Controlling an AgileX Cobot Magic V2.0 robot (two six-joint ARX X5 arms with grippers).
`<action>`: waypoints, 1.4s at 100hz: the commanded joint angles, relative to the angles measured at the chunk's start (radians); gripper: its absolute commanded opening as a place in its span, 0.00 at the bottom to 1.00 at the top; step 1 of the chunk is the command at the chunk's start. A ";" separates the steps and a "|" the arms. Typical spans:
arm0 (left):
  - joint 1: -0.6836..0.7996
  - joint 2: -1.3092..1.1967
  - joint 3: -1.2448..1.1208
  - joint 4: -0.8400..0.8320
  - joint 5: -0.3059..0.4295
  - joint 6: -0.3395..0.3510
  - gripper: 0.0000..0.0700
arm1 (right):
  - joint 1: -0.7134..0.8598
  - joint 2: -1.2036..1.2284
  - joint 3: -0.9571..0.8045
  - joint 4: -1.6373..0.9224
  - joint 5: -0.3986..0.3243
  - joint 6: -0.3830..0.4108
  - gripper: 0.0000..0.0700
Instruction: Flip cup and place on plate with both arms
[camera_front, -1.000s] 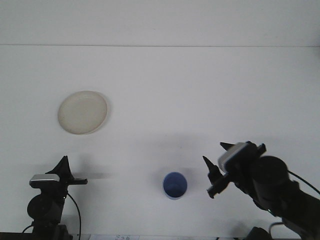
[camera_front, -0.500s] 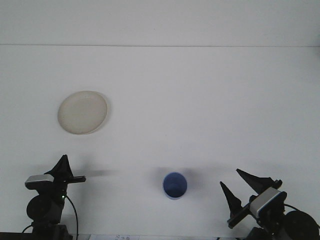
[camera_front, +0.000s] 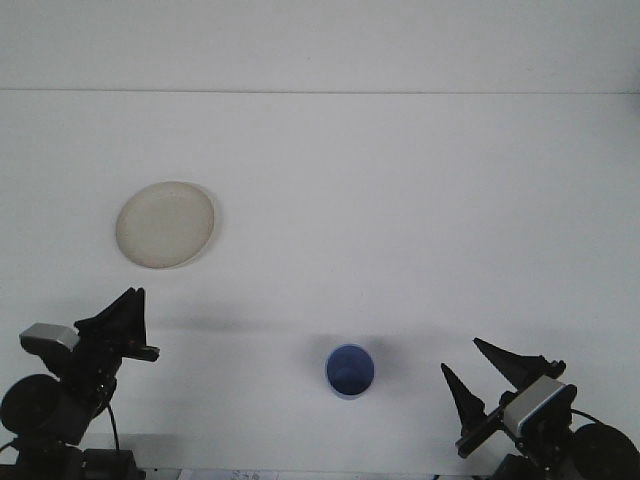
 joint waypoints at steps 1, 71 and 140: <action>-0.015 0.111 0.112 -0.068 0.079 0.074 0.54 | 0.009 0.002 0.003 0.010 0.000 0.009 0.61; -0.743 1.018 0.742 -0.594 0.105 0.206 0.66 | 0.009 0.002 0.003 0.009 0.027 -0.002 0.61; -0.892 1.377 0.798 -0.483 0.032 0.206 0.56 | 0.009 0.002 0.003 0.006 0.027 -0.013 0.61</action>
